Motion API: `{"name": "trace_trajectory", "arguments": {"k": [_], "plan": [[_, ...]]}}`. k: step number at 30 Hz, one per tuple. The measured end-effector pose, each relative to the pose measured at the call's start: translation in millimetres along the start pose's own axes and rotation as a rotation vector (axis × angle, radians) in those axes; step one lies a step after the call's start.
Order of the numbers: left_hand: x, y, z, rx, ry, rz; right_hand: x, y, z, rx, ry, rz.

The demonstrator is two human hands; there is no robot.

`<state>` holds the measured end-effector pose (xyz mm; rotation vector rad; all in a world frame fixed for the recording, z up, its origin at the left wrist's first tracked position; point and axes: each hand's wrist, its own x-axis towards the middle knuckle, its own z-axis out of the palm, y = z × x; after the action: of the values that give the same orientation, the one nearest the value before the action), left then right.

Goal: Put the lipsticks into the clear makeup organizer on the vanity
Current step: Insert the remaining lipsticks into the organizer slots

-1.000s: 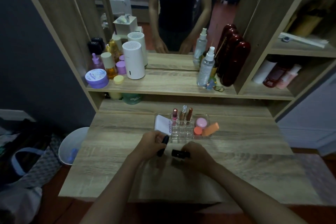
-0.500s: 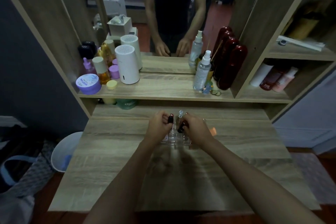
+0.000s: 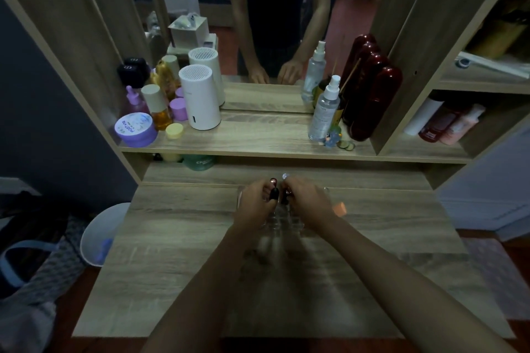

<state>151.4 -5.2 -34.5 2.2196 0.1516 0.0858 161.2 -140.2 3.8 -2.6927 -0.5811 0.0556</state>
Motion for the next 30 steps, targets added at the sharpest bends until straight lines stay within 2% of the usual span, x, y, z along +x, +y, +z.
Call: {"name": "trace_trajectory", "arguments": {"k": [12,19,30], "plan": [[-7,-11,8,-0.042,-0.018,-0.055,-4,1,11,0.050,0.022,-0.087],[-8,-11,10,0.086,-0.022,-0.039,-3,5,20,0.011,-0.020,-0.016],[-9,-7,5,0.041,-0.066,-0.079,-1,7,20,-0.014,-0.074,0.027]]}}
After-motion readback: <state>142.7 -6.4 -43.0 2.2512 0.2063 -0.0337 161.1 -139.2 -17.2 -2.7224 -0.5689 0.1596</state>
